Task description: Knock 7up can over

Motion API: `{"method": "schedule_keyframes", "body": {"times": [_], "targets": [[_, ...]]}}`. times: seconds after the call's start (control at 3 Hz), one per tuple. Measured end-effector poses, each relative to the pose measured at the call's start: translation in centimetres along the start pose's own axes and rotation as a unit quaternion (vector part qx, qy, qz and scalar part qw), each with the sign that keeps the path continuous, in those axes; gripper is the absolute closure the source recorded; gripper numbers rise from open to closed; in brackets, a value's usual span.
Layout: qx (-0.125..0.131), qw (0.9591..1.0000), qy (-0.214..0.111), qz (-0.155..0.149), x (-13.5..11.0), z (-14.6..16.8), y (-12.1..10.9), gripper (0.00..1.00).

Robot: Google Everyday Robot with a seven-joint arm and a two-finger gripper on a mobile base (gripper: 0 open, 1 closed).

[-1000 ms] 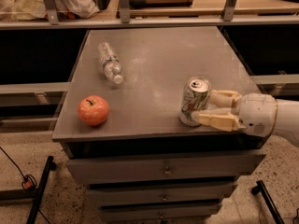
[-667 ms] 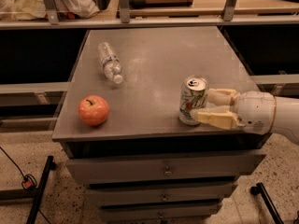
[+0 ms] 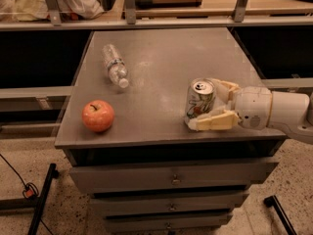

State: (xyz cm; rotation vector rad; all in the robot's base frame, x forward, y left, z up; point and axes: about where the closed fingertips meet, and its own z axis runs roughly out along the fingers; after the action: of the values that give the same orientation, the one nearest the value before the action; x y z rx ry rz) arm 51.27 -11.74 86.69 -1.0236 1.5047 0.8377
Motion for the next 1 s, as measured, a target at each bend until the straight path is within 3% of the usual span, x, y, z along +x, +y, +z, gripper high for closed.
{"method": "schedule_keyframes", "body": {"times": [0.33, 1.0], "targets": [[-0.001, 1.0000, -0.001, 0.009, 0.0, 1.8, -0.8, 0.00], [-0.002, 0.9999, -0.006, 0.011, -0.4, 3.2, -1.2, 0.43]]}}
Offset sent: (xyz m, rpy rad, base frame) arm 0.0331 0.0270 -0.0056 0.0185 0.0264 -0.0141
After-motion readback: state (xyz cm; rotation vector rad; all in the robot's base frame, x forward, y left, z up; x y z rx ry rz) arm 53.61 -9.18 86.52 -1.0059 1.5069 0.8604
